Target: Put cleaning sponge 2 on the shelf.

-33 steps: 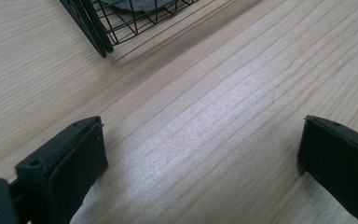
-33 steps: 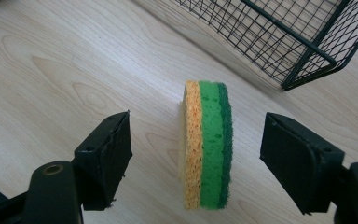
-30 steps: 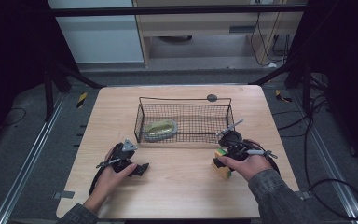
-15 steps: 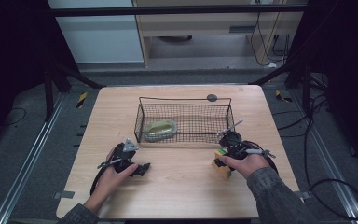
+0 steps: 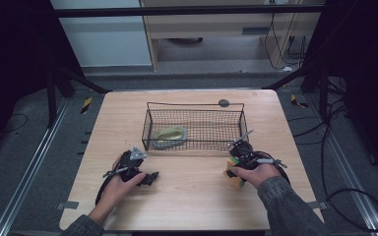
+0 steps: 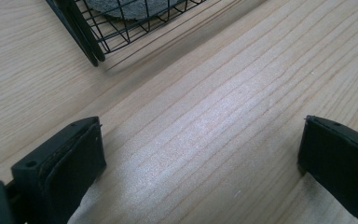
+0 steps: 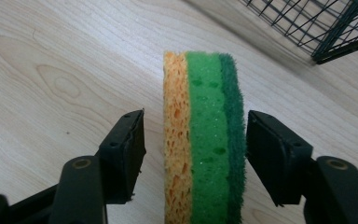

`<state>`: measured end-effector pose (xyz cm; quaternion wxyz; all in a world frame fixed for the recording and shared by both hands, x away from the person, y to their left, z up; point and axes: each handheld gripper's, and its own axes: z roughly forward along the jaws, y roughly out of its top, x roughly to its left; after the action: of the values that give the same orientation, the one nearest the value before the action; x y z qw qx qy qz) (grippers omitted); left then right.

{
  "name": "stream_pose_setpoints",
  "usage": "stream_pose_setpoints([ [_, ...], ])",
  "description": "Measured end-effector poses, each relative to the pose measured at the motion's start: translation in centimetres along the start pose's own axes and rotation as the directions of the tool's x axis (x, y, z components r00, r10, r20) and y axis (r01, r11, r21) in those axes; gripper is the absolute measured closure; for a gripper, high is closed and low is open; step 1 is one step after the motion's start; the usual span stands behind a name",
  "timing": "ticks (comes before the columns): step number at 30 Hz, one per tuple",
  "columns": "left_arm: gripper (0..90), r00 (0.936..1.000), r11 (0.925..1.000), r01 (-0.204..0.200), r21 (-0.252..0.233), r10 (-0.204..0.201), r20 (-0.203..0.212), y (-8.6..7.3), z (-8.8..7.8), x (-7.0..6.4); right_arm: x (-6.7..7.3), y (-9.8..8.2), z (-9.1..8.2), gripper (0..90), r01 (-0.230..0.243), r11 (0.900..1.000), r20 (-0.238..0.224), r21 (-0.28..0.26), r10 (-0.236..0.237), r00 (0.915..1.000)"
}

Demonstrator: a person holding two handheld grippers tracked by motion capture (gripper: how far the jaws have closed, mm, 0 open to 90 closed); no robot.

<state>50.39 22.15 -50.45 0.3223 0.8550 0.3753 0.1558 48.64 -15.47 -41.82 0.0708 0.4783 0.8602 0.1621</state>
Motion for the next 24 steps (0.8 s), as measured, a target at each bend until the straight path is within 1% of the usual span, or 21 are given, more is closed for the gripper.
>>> stream_pose_setpoints([
  [2, 0.0, 1.0, 1.0, 0.0, -0.001, 0.0, 0.0, 0.0, 0.0, 0.0, 0.0, 0.0, 0.1, 42.3, 0.006, 1.0, -0.005, 0.003, -0.006, 1.0],
  [4, 0.0, 1.0, 1.0, -0.002, -0.003, 0.002, 0.001, 0.0, 0.0, 0.0, 0.1, 0.0, 0.2, 48.1, 0.001, 1.0, -0.009, 0.003, -0.001, 1.0],
  [5, 0.0, 1.0, 1.0, -0.002, -0.003, 0.002, 0.001, 0.0, 0.0, 0.0, 0.1, -0.1, 0.2, 51.2, -0.002, 1.0, -0.013, 0.006, 0.002, 0.9999],
  [6, 0.0, 1.0, 1.0, -0.002, -0.003, 0.002, 0.001, 0.0, 0.0, 0.0, 0.0, -0.1, 0.3, 55.2, 0.007, 1.0, -0.016, 0.004, -0.006, 0.9999],
  [7, 0.0, 1.0, 1.0, -0.002, -0.003, 0.002, 0.001, 0.0, 0.0, 0.0, 0.0, -0.1, 0.2, 62.4, 0.009, 1.0, -0.018, 0.005, -0.009, 0.9998],
  [8, 0.0, 1.0, 1.0, -0.003, -0.002, 0.003, 0.001, 0.0, 0.0, 0.0, -0.1, -0.2, 0.2, 63.6, 0.013, 1.0, -0.021, 0.001, -0.013, 0.9997],
  [9, 0.0, 1.0, 1.0, -0.003, -0.002, 0.003, 0.001, 0.0, 0.0, 0.0, -0.1, -0.2, 0.0, 63.9, 0.005, 1.0, -0.022, 0.001, -0.005, 0.9997],
  [10, 0.0, 1.0, 1.0, -0.004, -0.002, 0.004, 0.001, 0.0, 0.0, 0.0, -0.2, -0.3, -0.1, 64.0, 0.012, 1.0, -0.023, -0.006, -0.012, 0.9997],
  [12, 0.0, 1.0, 1.0, -0.004, -0.003, 0.004, 0.002, 0.0, 0.0, 0.0, -0.5, -0.5, -0.6, 64.1, 0.005, 1.0, -0.02, -0.021, -0.005, 0.9998],
  [13, 0.0, 1.0, 1.0, -0.004, -0.003, 0.004, 0.002, 0.0, 0.0, 0.0, -0.8, -0.7, -0.9, 64.1, 0.01, 0.999, -0.019, -0.033, -0.011, 0.9998],
  [15, 0.0, 1.0, 1.0, -0.004, -0.004, 0.004, 0.002, 0.0, 0.0, 0.0, -1.2, -1.0, -1.3, 64.0, -0.003, 0.999, -0.014, -0.039, 0.002, 0.9999],
  [17, 0.0, 1.0, 0.9999, -0.009, -0.006, 0.009, 0.003, 0.0, 0.0, 0.1, -1.9, -1.4, -1.7, 64.0, -0.005, 0.998, -0.005, -0.055, 0.005, 1.0],
  [18, 0.0, 1.0, 0.9999, -0.006, -0.01, 0.006, 0.005, -0.1, 0.0, 0.0, -2.3, -1.6, -1.9, 64.0, -0.016, 0.998, -0.003, -0.061, 0.015, 0.9999],
  [22, 0.0, 1.0, 0.9996, -0.007, -0.027, 0.007, 0.006, -0.3, 0.0, 0.1, -3.7, -2.3, -2.4, 64.0, -0.023, 0.996, 0.012, -0.09, 0.024, 0.9996],
  [23, 0.0, 1.0, 0.9995, -0.006, -0.031, 0.006, 0.005, -0.3, 0.1, 0.1, -4.2, -2.5, -2.6, 64.0, -0.015, 0.995, 0.014, -0.103, 0.016, 0.9998],
  [24, 0.0, 1.0, 0.9994, -0.004, -0.034, 0.004, 0.003, -0.3, 0.1, 0.0, -4.5, -2.7, -2.7, 64.0, -0.024, 0.994, 0.016, -0.104, 0.026, 0.9995],
])
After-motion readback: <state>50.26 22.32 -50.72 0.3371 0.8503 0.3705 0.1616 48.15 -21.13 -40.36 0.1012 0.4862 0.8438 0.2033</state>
